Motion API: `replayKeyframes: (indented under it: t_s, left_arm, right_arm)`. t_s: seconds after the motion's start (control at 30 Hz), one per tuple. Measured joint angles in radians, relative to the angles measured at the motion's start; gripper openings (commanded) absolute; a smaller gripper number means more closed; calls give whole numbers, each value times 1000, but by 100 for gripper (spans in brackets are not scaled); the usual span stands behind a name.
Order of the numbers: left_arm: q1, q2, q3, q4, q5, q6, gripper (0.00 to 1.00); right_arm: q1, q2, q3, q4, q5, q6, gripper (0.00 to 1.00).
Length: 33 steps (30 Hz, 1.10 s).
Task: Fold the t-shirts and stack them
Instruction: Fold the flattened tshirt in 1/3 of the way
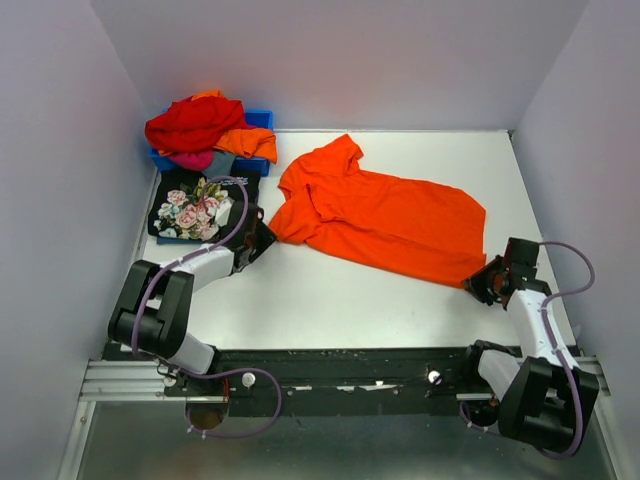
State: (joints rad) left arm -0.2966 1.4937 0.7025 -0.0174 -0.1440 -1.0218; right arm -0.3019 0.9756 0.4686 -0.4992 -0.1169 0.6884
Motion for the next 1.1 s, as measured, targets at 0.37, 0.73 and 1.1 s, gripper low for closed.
replayKeyframes:
  t_s: [0.37,0.73,1.1]
  left_arm:
    - [1,46,-99,226,-2,-198,55]
    - [1,80,-114,303,-29,-278,53]
    - [24,-14,-172,281,-35,-274,63]
  right_arm:
    - [0,-83,-55,5,-19,49,35]
    - [0,-93,-58,3,1,86,43]
    - [0,-73,-58,4,20,103,42]
